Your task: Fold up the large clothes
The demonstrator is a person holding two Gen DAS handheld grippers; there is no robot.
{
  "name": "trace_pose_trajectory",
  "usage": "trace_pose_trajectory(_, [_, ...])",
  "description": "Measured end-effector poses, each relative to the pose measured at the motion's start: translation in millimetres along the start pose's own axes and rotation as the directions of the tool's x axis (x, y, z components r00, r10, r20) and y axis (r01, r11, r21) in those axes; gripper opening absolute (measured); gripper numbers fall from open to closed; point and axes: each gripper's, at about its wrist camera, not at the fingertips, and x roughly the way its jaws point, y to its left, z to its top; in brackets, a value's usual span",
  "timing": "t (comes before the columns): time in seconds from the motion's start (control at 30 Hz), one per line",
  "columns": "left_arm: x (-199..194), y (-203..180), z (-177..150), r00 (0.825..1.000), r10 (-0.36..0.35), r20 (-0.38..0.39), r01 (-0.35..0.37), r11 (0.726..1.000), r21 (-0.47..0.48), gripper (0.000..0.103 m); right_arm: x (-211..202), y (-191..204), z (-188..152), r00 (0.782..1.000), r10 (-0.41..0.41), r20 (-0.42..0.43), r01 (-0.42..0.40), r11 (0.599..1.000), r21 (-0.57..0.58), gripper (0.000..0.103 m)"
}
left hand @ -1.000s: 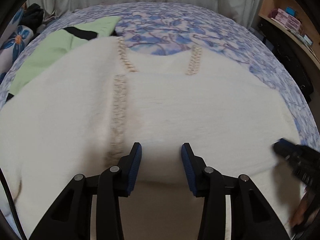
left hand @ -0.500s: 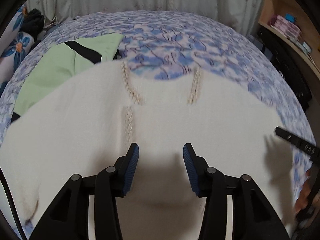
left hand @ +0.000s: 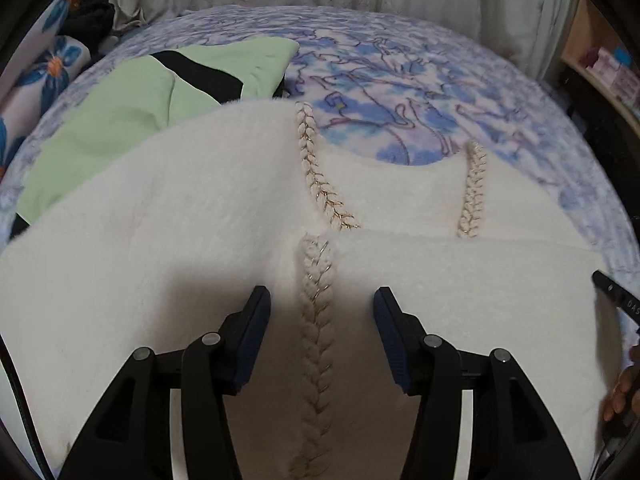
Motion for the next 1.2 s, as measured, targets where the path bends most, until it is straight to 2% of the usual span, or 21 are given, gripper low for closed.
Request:
trace_pose_trajectory(0.07, [-5.4,-2.3,-3.5,1.0,0.01,-0.002,-0.01,1.0,0.022,0.052,-9.7,-7.6,-5.2,1.0,0.009,0.001,-0.009,1.0,0.012,0.02])
trace_pose_trajectory(0.2, [-21.4,-9.5,-12.5,0.999,0.048,0.009,-0.049,0.997,0.055,0.053,-33.7,-3.2,-18.1,0.999,-0.029,0.019,0.029,1.0,0.001,0.022])
trace_pose_trajectory(0.43, [-73.5,-10.9,-31.5,0.999,0.019,0.033,-0.021,0.998,0.057,0.058,-77.2,12.2,-44.8,0.998,0.057,0.018,-0.057,0.998,0.018,0.022])
trace_pose_trajectory(0.6, [-114.1,-8.4,-58.2,0.998,0.04,0.049,-0.044,0.996,0.073,0.061,-105.5,33.9,-73.5,0.991,0.132,0.0,-0.132,0.991,0.011,0.022])
trace_pose_trajectory(0.9, [-167.0,17.0,-127.5,0.997,0.062,0.044,-0.065,0.995,0.07,0.064,-143.7,88.0,-133.9,0.967,0.252,-0.043,-0.252,0.968,-0.001,0.022])
trace_pose_trajectory(1.2, [-214.6,69.4,-180.5,0.994,0.066,0.089,-0.066,0.998,-0.007,0.065,-169.3,146.2,-180.3,0.948,0.311,-0.075,-0.313,0.95,-0.02,0.022])
